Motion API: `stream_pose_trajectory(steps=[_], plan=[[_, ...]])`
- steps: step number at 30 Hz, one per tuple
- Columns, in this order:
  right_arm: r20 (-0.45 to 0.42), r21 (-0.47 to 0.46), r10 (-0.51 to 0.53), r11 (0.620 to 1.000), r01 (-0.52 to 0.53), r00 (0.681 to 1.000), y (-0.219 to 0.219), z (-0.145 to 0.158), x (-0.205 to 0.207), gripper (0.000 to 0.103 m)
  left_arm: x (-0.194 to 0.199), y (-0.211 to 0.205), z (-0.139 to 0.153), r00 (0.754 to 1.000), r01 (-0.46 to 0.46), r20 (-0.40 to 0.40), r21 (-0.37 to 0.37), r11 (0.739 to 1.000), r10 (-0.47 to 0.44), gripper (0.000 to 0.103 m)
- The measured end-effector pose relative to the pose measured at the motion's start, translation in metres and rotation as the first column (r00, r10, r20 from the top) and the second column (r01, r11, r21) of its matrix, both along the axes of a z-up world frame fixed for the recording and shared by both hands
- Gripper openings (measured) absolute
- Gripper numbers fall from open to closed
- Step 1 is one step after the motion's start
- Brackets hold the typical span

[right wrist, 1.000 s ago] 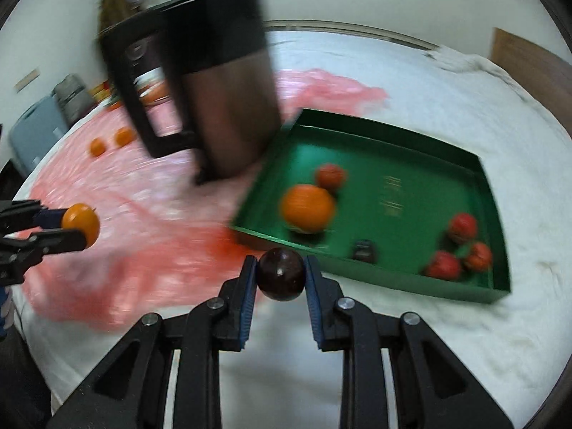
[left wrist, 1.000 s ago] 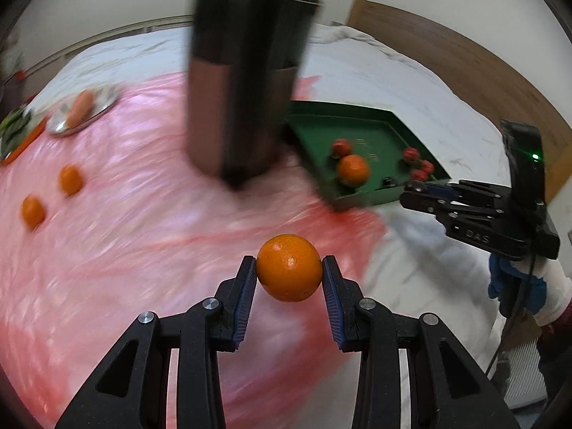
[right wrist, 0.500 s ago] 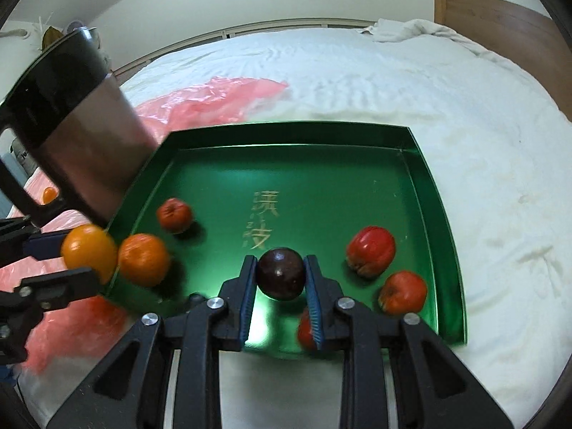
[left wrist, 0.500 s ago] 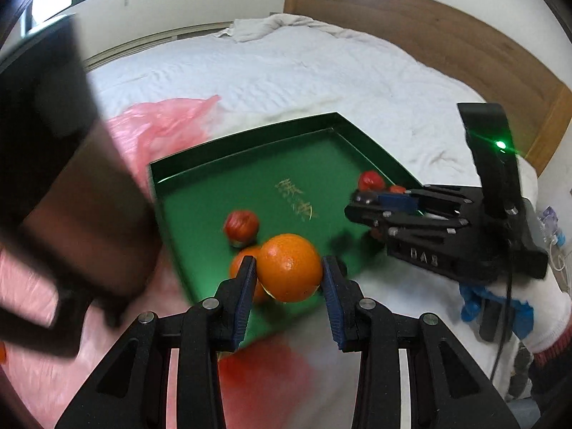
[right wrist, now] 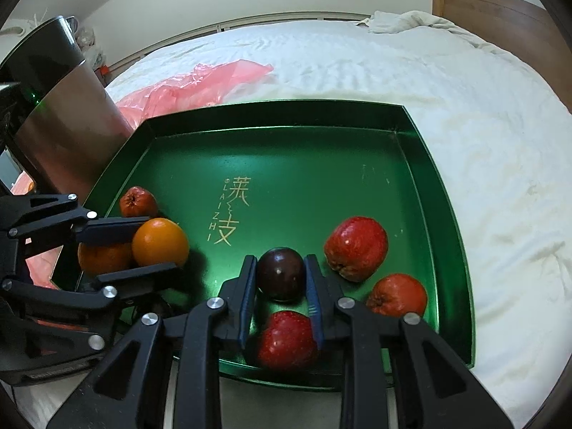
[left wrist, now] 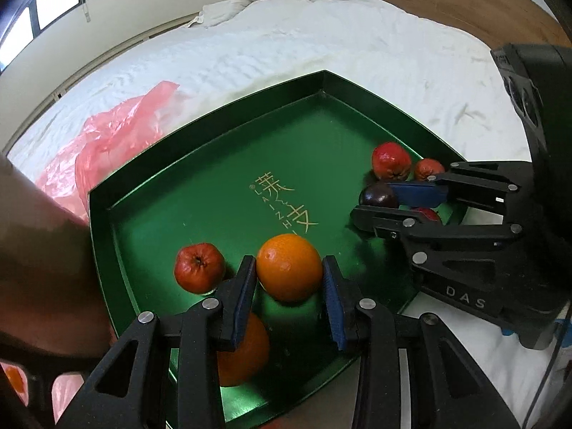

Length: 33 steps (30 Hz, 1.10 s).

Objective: Organize fruits
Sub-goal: 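Carry the orange and plum into the green tray and release both, then move both open tools back away from the tray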

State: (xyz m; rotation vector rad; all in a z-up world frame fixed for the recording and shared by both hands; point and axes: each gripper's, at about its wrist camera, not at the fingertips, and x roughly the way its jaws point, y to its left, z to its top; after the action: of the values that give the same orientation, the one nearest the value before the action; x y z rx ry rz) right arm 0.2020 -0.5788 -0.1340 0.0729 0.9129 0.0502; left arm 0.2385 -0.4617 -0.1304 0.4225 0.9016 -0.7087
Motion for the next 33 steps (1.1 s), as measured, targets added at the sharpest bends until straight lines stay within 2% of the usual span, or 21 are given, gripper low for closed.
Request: stream_pose_trajectory(steps=[9,11,12,13,17,24,27,30,33], plan=[[-0.008,-0.005,-0.013,1.000,0.013,1.000,0.001,0.002,0.000,0.028,0.003,-0.009,-0.001,1.000,0.000,-0.006,0.029,1.000,0.000,0.034],[-0.007,-0.007,-0.014,1.000,0.014,1.000,0.002,0.004,0.000,0.047,0.002,-0.009,0.001,1.000,-0.004,0.006,0.035,0.999,0.004,0.034],[-0.005,-0.009,-0.017,1.000,0.017,1.000,0.002,0.005,-0.001,0.062,0.003,-0.008,0.003,1.000,-0.008,0.009,0.035,0.999,0.008,0.034],[-0.003,-0.008,-0.018,1.000,0.018,1.000,0.002,0.006,-0.001,0.067,0.003,-0.008,0.006,1.000,-0.013,0.013,0.035,0.999,0.013,0.035],[0.009,-0.008,-0.024,1.000,0.024,1.000,0.003,0.015,-0.004,0.071,0.001,-0.001,0.018,0.999,-0.035,0.033,0.026,0.999,0.034,0.046],[0.045,-0.028,-0.054,0.998,0.055,0.998,0.004,0.043,-0.017,0.077,-0.014,0.018,0.043,0.997,-0.044,0.066,-0.001,0.999,0.044,0.047],[0.057,-0.039,-0.070,0.997,0.073,0.996,0.005,0.056,-0.026,0.086,-0.026,0.031,0.054,0.996,-0.047,0.080,-0.026,0.999,0.049,0.047],[0.071,-0.040,-0.083,0.995,0.086,0.994,0.007,0.068,-0.038,0.089,-0.041,0.049,0.064,0.994,-0.049,0.090,-0.058,0.997,0.054,0.047],[0.083,-0.043,-0.090,0.995,0.094,0.992,0.012,0.078,-0.050,0.098,-0.060,0.067,0.072,0.994,-0.051,0.098,-0.078,0.996,0.058,0.047]])
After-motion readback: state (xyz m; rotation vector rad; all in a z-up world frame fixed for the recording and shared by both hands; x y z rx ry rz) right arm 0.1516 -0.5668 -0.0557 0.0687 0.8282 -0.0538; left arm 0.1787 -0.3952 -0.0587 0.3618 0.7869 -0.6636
